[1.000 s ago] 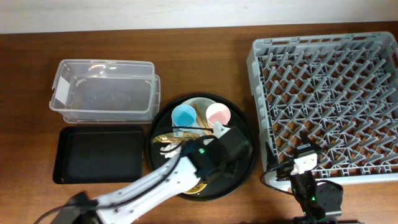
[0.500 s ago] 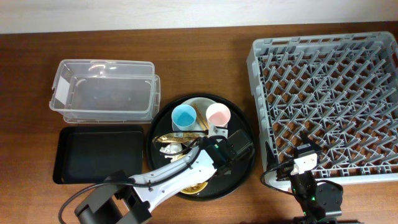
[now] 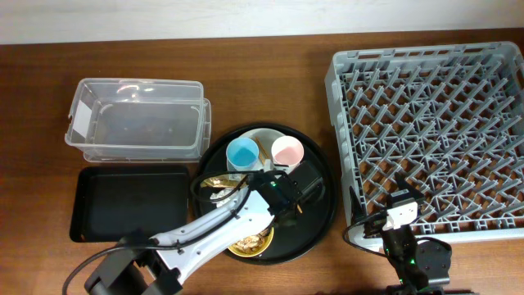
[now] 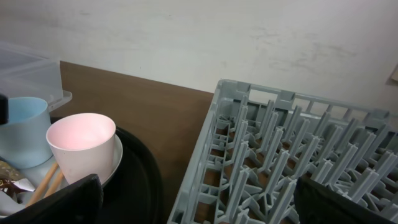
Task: Sort waste into correct bins and load items into the dishwasher rack
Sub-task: 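Reach the left gripper to the yellow bowl and grasp its rim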
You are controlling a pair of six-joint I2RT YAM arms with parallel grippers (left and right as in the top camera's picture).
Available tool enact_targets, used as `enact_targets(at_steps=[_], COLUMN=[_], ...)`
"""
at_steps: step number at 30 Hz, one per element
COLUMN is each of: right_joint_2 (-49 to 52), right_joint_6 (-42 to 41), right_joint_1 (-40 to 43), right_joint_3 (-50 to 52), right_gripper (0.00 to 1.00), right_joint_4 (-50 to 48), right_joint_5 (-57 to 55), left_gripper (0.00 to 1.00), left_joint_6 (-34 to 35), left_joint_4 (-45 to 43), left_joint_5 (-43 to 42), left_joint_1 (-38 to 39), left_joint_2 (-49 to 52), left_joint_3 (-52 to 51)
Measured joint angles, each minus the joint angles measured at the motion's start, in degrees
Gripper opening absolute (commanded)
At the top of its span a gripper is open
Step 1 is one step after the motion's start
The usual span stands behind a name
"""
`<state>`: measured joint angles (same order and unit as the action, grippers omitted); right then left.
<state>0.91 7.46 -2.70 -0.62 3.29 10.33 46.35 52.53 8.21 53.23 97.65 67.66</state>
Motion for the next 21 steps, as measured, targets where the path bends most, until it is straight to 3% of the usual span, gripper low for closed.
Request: enact_targets(at_steps=[12,17,21], right_joint_2=[0.0,0.0,0.0], right_joint_6=[0.0,0.0,0.0], right_joint_1=[0.0,0.0,0.0], right_joint_3=[0.0,0.0,0.0], right_gripper=[0.99,0.99,0.99], right_joint_4=[0.0,0.0,0.0], right_joint_5=[0.0,0.0,0.0], left_gripper=[0.17,0.02,0.01], left_joint_6=[4.1,4.3,4.5], left_joint_4=[-5.2,-5.6,-5.2], left_joint_5=[-3.6,-3.9,-3.9], left_joint_1=[0.0,0.0,0.1], left_joint_2=[0.0,0.0,-0.3], left_joint_3=[-5.9,-6.5,-6.5])
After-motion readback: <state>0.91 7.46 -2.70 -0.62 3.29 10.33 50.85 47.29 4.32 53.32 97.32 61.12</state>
